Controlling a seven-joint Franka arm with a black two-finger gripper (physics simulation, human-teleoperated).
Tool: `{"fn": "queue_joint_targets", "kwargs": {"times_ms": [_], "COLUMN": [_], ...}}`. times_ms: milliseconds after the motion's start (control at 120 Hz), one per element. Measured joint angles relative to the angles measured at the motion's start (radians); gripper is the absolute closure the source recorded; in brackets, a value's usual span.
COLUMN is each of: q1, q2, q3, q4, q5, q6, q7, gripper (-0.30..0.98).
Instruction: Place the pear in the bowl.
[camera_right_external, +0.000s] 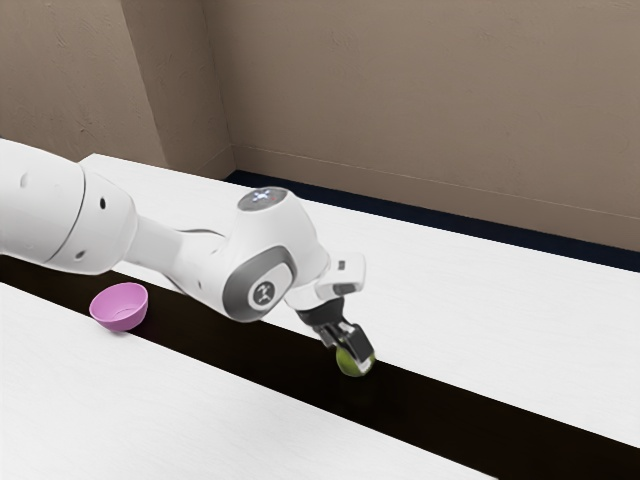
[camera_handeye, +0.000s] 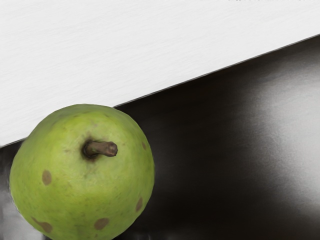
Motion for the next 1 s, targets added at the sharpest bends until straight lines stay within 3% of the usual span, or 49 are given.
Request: {"fn": "queue_joint_targets", "kwargs": {"times_ms": [1000], "q1": [-0.002], "q2": [0.162], "q3": [0.037], "q4": [0.098], "q5": [0.01], "q6": [0.089], "q7": [0.091], "gripper": [0.0]}}
